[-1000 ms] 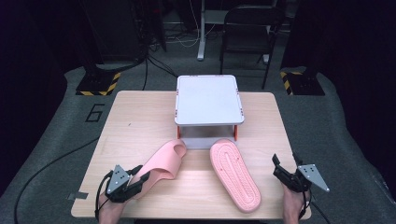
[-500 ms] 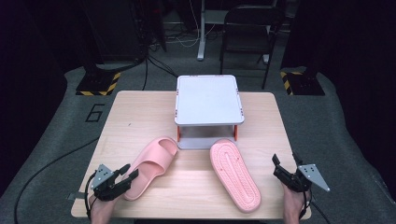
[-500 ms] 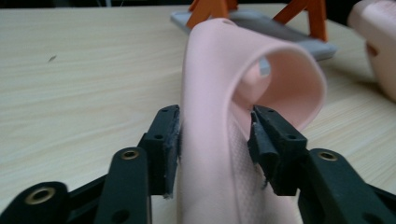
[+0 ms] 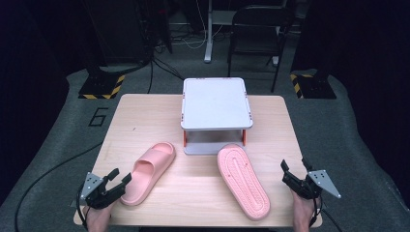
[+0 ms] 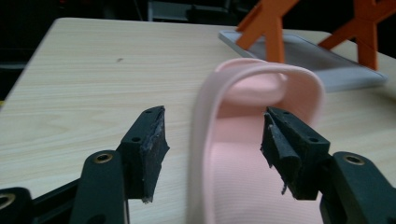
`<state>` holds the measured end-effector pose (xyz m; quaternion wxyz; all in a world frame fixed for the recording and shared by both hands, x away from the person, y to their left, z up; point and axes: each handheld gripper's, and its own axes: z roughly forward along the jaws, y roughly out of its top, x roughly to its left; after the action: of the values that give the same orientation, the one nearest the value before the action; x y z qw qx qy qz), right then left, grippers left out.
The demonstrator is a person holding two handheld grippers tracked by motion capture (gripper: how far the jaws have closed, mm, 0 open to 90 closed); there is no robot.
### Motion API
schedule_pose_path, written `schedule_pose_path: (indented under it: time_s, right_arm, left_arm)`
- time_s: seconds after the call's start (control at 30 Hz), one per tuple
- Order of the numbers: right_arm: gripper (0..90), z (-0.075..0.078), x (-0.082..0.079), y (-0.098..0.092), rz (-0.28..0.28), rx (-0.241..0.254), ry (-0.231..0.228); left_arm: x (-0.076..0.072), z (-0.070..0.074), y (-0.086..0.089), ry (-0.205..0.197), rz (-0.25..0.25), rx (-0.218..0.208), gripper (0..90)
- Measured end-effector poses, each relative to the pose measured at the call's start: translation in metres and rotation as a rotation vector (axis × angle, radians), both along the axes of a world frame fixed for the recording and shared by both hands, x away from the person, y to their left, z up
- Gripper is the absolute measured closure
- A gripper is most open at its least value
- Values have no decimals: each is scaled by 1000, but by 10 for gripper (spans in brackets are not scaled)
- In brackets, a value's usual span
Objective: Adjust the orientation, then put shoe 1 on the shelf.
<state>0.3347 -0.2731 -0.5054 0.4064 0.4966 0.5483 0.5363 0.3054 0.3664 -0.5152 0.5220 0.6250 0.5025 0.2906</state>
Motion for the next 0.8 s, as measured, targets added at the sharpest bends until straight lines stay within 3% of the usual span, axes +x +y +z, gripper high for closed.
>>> schedule_pose_path:
  time_s: [0.1,0.33,0.57,0.8]
  right_arm:
    - [181,0,1,1,2,1,6]
    - [181,-1,3,5,20,-25,6]
    - [180,-2,4,6,22,-15,11]
    - [180,-2,4,7,21,-3,22]
  left_arm:
    - [-1,-1,5,-6,21,-32,373]
    - [-1,-1,0,-10,-7,-12,345]
    - [0,0,-8,-8,-43,19,337]
    - [2,-2,-6,4,-48,-3,337]
